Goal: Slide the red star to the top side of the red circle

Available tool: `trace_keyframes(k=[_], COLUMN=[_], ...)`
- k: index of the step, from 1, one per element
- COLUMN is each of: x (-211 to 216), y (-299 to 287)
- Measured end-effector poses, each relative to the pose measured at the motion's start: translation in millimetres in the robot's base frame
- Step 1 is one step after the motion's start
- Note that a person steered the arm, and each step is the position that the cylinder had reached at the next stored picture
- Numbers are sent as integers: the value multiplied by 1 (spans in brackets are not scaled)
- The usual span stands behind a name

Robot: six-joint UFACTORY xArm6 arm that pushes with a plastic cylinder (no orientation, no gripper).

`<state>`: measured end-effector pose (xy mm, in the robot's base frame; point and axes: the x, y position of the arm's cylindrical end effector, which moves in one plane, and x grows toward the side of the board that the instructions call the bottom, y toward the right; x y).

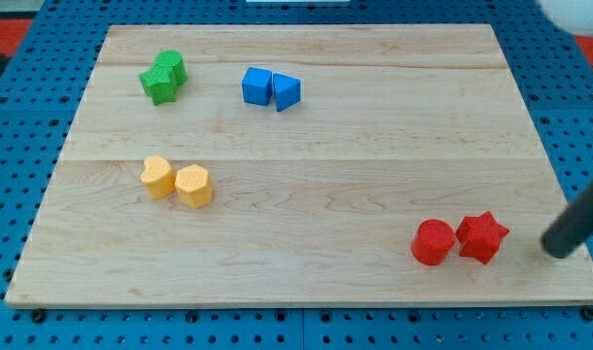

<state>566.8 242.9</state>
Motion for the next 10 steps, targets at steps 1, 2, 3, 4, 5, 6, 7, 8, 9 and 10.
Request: trace_keyframes(k=[1, 2, 3, 4, 5, 6, 7, 8, 9, 10], x=[3, -2, -34, -37, -45, -48, -48, -50, -56, -56], y=[-26, -35, -44, -77, -97, -106, -115, -122, -125, -147])
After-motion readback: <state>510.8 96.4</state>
